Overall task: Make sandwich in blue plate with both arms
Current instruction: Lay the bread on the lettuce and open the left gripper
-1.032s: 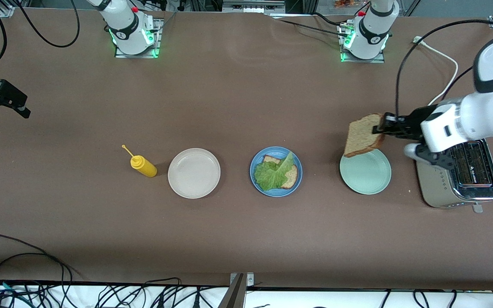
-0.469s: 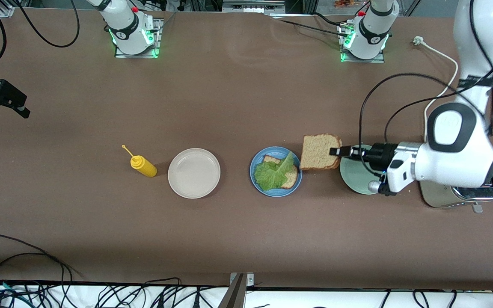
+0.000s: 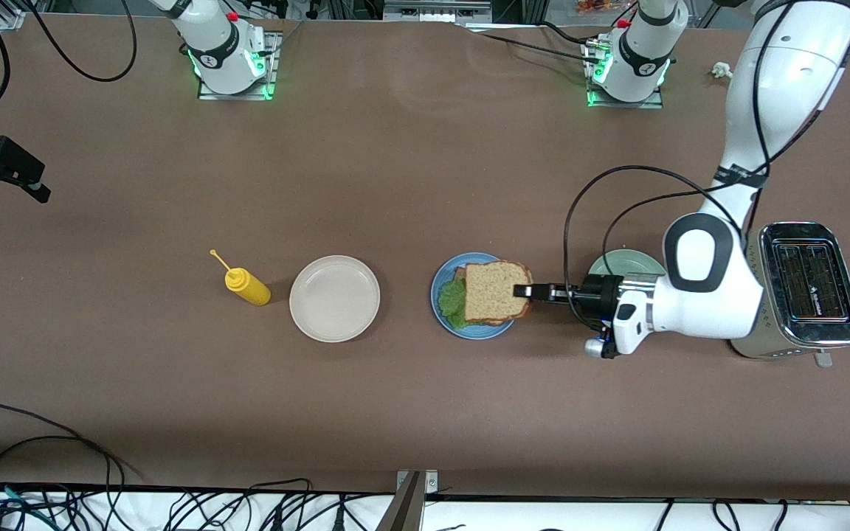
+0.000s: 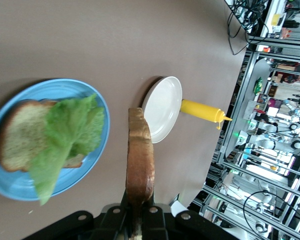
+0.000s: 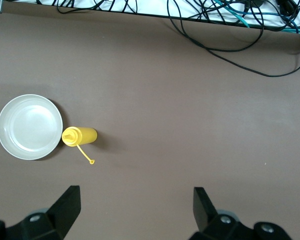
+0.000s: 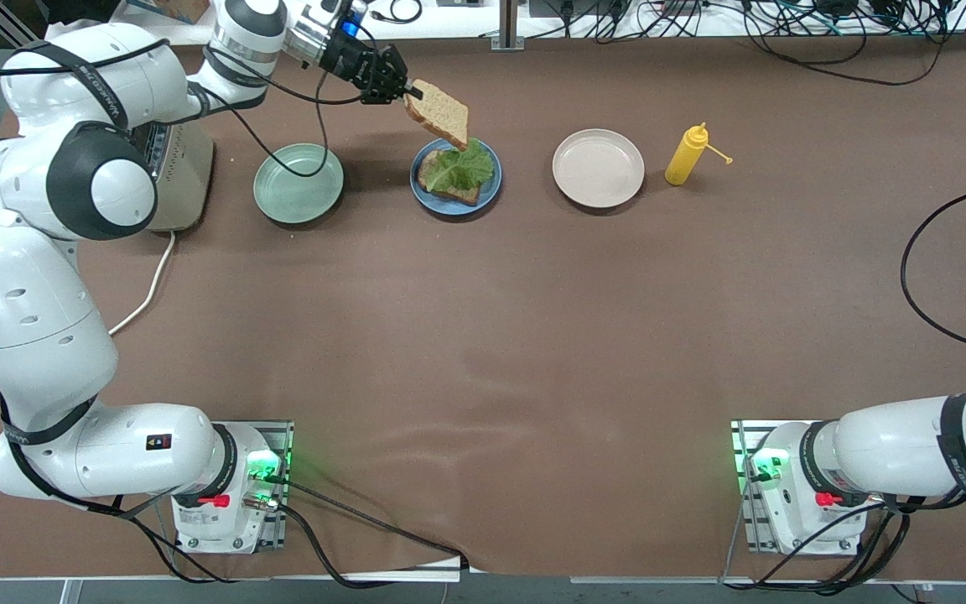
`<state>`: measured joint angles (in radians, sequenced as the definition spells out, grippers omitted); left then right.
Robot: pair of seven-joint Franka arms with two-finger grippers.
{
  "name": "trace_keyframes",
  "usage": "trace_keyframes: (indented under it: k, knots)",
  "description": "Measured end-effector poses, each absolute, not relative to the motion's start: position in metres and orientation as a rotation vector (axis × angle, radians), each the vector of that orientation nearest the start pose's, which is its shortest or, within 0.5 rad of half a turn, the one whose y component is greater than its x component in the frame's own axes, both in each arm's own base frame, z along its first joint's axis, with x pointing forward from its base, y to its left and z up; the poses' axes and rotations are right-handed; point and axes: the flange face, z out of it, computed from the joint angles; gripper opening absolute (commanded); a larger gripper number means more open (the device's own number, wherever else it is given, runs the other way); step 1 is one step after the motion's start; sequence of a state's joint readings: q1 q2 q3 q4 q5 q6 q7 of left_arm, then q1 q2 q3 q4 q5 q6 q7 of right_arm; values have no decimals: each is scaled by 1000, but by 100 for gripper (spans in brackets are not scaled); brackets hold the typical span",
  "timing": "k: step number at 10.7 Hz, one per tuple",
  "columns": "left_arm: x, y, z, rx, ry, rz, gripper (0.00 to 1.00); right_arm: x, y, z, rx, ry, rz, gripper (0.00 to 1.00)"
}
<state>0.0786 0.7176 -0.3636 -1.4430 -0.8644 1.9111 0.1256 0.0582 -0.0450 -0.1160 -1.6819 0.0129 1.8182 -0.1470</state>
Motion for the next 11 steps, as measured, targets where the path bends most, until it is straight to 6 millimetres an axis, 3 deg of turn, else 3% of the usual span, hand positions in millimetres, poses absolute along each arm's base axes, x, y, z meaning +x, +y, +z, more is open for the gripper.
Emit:
trace_keyframes:
  k: [6, 7, 8, 11]
  knots:
    - [666, -221, 225, 2084, 110, -464, 0, 561, -42, 620, -3128, -112, -287, 100]
    - [662, -224, 220, 2081, 110, -479, 19, 561, -42, 620, -3128, -112, -287, 100]
    - [660, -226, 216, 2079, 95, -476, 98, 561, -42, 621, -3128, -112, -287, 100]
    - [658, -223, 196, 2072, 54, -464, 100, 561, -41, 620, -3128, -113, -286, 100]
